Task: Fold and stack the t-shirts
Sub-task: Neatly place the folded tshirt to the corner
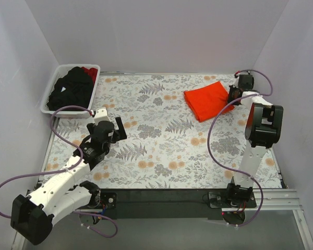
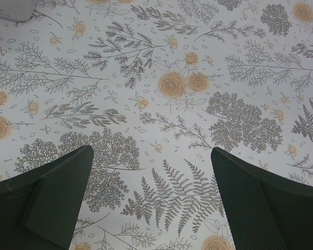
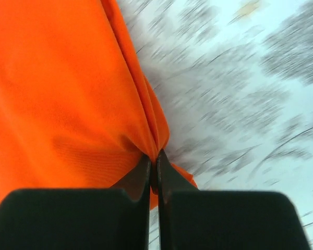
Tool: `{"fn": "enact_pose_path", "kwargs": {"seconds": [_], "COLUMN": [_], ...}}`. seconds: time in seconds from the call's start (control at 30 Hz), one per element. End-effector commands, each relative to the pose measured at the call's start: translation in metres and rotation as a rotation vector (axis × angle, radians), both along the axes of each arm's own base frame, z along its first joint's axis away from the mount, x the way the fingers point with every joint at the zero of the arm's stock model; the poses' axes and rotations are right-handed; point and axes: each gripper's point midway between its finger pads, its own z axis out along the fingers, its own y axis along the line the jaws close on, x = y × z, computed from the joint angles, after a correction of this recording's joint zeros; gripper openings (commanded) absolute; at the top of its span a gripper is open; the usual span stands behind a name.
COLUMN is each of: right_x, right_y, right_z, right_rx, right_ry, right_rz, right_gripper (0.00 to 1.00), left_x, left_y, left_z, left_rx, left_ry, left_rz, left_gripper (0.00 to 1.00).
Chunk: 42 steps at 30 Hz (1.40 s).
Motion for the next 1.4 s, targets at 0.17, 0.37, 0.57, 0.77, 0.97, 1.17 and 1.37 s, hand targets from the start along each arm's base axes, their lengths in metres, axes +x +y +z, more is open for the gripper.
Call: {"fn": "enact_pose_path", "kwargs": {"seconds": [0.17,0.37,0.57,0.77,0.97,1.17,1.37], "right_x": [0.085,0.097,0.089,0.072,0.065,0.065,0.06], "right_y": [-0.102,-0.122,-0.076,0.0,0.048,0.086,0.086], "right_z": [0.041,0.064,0.095,0.084,0.051,0.019,-0.004], "right_rx": [-0.23,-0.292,-0.228,-0.145,-0.104,-0.12,-0.211], "right_ry": [-0.161,-0.208,-0.256,-0.231,-0.16,-0.09,-0.021], "right_rz": [-0.171,-0.268,-0.103,0.116,0.221,0.303,0.298], "right_gripper": [0.01,0.34,0.45,0.52,0.52,0.52,0.5], "left_x": [0.007,0.009,0.008,0.006,0.005,0.005,0.005], "left_y": [0.008,0.005,0.002,0.001,0.002,0.002,0.003], "left_z": [-0.013,-0.025,-0.02,-0.01,-0.005,-0.005,-0.005], "left_rx": [0.051,0.071,0.048,0.023,0.012,0.01,0.007], "left_ry": [0.021,0.064,0.049,0.019,0.003,0.002,0.001], "left_rz": [0.039,0.028,0.016,0.009,0.012,0.014,0.02], "left_gripper": [0.95,0.95,0.95,0.95,0.95,0.95,0.95]}}
